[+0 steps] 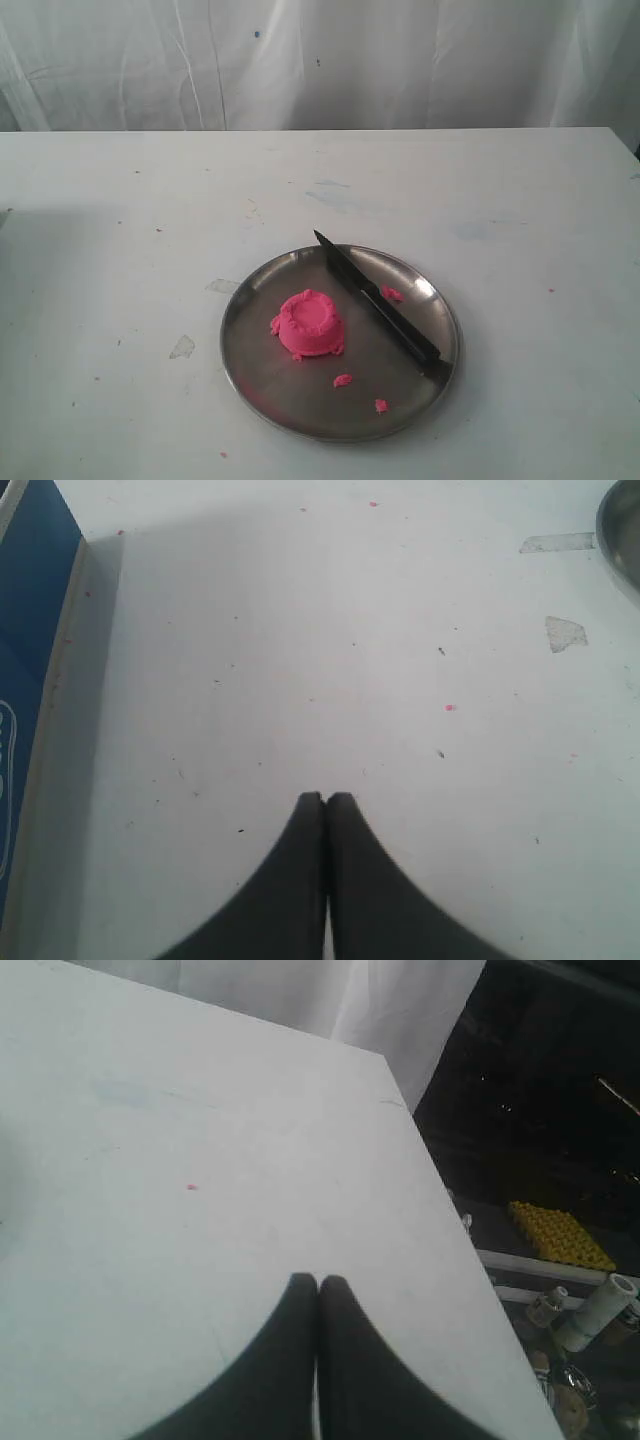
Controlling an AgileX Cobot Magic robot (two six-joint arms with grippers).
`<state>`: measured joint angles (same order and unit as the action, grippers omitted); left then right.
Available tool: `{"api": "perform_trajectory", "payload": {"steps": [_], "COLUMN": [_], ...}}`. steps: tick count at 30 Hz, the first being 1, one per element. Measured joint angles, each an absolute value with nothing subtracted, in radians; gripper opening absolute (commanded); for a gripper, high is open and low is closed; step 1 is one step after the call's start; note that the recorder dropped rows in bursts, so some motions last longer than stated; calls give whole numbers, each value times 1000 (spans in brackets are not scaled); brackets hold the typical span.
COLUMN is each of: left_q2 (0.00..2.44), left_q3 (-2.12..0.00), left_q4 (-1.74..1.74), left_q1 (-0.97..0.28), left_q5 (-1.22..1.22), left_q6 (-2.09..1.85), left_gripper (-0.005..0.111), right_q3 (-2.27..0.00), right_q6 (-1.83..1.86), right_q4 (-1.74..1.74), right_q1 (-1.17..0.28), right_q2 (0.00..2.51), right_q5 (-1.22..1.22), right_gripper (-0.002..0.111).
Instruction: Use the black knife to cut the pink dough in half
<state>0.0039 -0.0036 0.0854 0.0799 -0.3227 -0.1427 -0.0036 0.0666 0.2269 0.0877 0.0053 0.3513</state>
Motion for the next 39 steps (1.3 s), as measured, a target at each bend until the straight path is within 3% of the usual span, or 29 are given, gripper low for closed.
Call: {"api": "perform_trajectory", "payload": {"steps": [17,24,30,39], "left_q2": [4,4,4,4], "left_q3": [-4,-4,-4,-4], "left_q4": [85,85,85,85], "left_q1": [80,80,80,80], "left_q5": [-323,-323,-323,-323], "left_q6": [-143,-143,-143,-143], "left_gripper": [0,0,0,0], "right_q3": [-4,-2,-2,-2], "right_q6": [124,120,-57,-376], "right_q4": [256,256,256,256], "right_q1": [88,88,88,88], "right_q2": [5,5,5,5], "right_q5": [317,66,-176,-217], "right_gripper": [0,0,0,0]}}
